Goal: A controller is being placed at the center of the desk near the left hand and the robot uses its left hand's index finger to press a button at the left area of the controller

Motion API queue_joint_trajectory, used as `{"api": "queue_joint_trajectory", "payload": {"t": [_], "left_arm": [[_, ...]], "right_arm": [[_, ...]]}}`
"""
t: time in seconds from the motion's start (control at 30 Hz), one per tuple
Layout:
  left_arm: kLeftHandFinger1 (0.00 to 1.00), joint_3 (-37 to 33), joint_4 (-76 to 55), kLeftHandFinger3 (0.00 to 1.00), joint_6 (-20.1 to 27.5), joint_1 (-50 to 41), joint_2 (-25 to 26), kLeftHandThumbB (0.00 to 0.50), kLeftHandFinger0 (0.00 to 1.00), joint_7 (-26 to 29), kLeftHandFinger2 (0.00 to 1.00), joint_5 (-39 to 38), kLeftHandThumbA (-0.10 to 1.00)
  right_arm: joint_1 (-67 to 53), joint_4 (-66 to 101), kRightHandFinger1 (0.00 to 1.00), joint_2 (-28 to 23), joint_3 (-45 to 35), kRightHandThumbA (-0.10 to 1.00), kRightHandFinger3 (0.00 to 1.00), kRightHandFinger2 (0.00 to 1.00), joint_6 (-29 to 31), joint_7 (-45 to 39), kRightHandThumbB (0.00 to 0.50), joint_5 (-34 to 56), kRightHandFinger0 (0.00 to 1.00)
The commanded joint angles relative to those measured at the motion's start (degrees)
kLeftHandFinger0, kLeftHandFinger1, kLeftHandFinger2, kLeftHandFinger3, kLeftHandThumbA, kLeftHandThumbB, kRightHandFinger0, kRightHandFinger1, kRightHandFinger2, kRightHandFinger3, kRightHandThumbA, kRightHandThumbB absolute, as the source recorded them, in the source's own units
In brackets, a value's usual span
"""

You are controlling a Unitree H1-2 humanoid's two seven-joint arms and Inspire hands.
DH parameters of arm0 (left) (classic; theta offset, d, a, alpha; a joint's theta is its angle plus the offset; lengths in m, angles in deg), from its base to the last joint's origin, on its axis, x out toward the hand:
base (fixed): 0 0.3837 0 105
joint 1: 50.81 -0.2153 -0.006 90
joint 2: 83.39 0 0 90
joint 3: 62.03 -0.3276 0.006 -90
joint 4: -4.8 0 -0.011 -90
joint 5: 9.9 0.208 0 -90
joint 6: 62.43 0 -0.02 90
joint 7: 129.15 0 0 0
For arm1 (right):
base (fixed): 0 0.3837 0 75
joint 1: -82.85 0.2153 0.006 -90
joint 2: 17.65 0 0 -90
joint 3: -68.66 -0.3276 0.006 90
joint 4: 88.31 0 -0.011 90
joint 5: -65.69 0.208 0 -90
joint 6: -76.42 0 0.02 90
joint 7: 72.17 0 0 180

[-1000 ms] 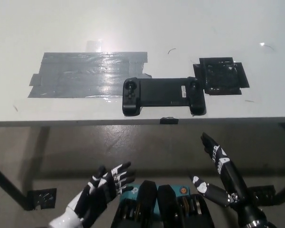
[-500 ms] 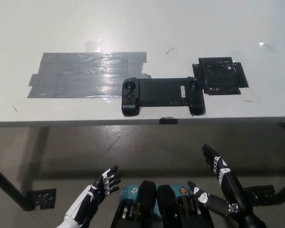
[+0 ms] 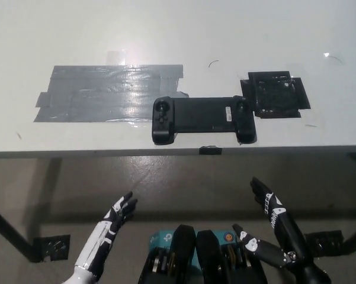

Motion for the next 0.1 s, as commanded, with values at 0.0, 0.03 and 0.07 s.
{"api": "queue_joint_trajectory", "payload": {"t": [0.0, 0.03, 0.07], "left_arm": [[1.00, 1.08, -0.41, 1.00, 10.60, 1.31, -1.02, 0.347, 1.00, 6.58, 1.00, 5.03, 1.00], [1.00, 1.07, -0.61, 1.00, 10.62, 1.19, -1.16, 0.353, 1.00, 7.34, 1.00, 5.89, 1.00], [1.00, 1.06, -0.67, 1.00, 10.62, 1.16, -1.22, 0.354, 1.00, 7.63, 1.00, 6.17, 1.00]], "right_arm": [[1.81, 0.89, 1.00, 0.87, 0.17, 0.70, 1.00, 1.00, 2.86, -0.48, 0.203, 1.24, 1.00], [1.82, 0.89, 1.00, 0.90, 0.17, 0.70, 1.00, 1.00, 2.85, -0.53, 0.205, 1.37, 1.00], [1.81, 0.87, 1.00, 0.90, 0.17, 0.71, 1.00, 1.00, 2.87, -0.53, 0.207, 1.37, 1.00]]}}
